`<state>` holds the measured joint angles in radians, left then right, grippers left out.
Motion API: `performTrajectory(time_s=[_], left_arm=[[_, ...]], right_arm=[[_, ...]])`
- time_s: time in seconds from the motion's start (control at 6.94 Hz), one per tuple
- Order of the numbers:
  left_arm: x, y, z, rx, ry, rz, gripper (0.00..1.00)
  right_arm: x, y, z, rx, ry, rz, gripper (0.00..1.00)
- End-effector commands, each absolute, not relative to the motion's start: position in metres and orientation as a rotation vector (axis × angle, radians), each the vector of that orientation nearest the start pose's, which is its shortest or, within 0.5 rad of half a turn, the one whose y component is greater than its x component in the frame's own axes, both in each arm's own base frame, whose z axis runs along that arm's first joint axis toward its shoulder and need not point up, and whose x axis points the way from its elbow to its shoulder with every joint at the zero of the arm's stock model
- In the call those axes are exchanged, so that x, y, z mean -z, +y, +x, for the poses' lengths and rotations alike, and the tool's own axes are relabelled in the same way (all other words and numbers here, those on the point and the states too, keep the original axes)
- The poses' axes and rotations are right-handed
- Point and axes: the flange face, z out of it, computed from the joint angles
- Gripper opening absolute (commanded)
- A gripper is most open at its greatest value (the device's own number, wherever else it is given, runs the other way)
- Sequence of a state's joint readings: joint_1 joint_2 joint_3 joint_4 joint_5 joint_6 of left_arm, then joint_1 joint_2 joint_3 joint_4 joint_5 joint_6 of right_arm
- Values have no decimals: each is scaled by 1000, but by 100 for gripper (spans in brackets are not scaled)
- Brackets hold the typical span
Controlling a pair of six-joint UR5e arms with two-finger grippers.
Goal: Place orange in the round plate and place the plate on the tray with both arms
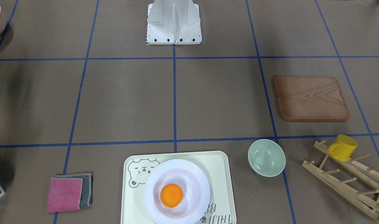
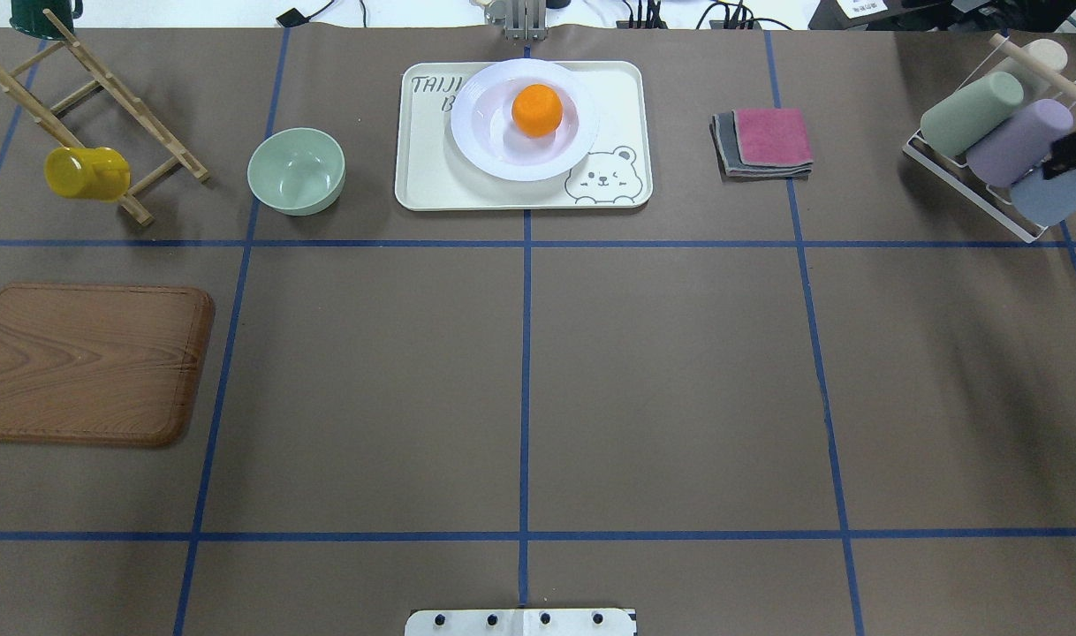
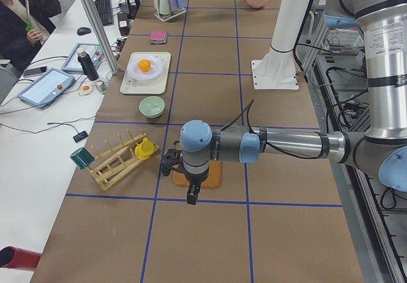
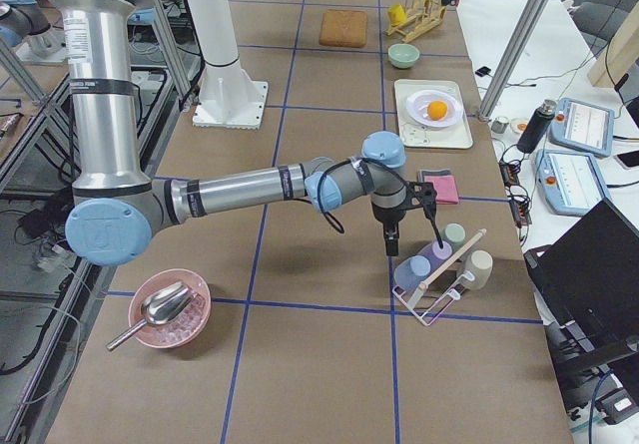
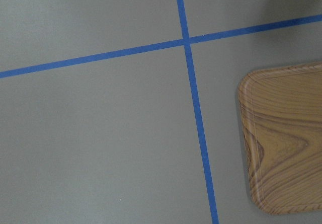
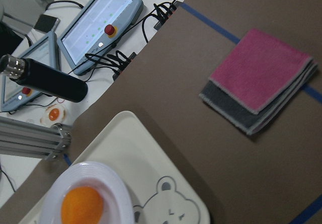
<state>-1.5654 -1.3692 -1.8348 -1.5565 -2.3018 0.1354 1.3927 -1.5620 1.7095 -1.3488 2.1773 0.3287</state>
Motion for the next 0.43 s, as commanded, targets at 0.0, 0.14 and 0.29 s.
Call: performTrajectory(time_s=[0.0, 0.14, 0.29], left_arm=[[-627, -406, -63, -146, 729, 77, 99], [-628, -403, -63, -145, 728, 74, 99], [-628, -403, -63, -145, 726, 73, 99]], right_arm=[[-631, -471, 60, 189, -609, 145, 100], [-631, -461, 80, 189, -633, 102, 100], [-633, -450, 77, 179, -687, 76, 100]])
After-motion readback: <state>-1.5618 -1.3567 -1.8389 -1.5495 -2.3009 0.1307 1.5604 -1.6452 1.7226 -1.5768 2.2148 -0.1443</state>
